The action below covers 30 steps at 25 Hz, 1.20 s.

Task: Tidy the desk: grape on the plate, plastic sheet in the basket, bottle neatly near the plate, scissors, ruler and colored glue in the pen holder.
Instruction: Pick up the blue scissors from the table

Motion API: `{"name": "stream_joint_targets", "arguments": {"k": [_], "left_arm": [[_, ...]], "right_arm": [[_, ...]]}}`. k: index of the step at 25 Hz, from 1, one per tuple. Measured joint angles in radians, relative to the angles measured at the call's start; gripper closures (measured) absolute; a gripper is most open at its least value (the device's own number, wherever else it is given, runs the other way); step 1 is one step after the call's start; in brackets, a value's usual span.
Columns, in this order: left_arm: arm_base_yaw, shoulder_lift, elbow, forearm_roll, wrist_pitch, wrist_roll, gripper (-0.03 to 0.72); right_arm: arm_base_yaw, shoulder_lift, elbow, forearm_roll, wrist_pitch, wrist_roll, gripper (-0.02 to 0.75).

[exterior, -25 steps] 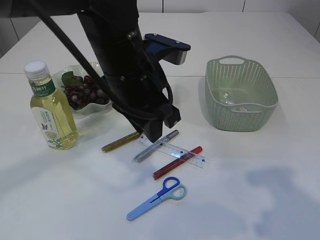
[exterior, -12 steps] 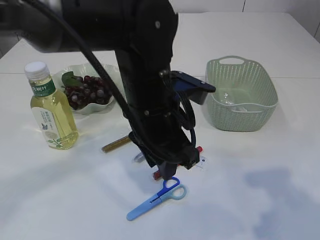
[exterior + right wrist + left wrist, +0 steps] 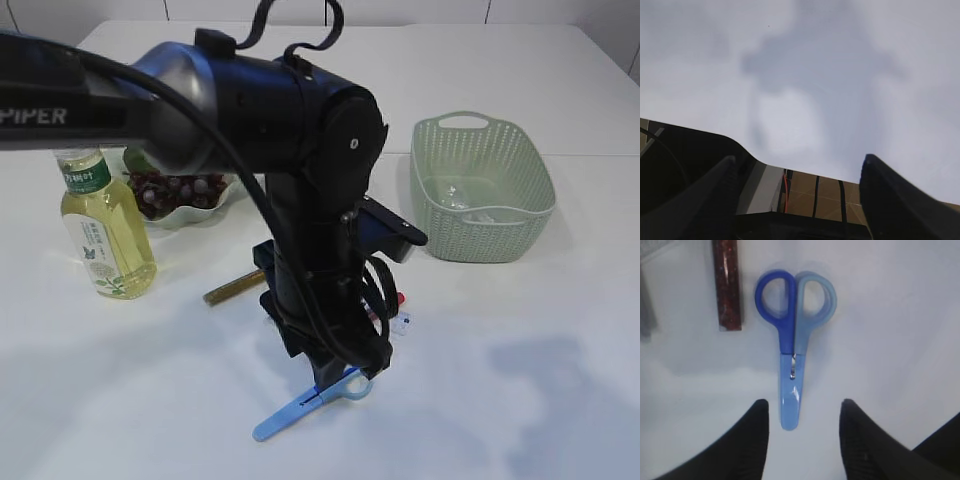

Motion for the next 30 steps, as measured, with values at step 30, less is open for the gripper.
{"name": "stream_joint_targets", "arguments": {"k": [30], "left_arm": [[-0.002, 0.12, 0.0, 0.04, -0.086, 0.0, 0.333]], "right_arm": [[0.0, 0.0, 0.0, 0.0, 0.0, -0.032, 0.155]]}}
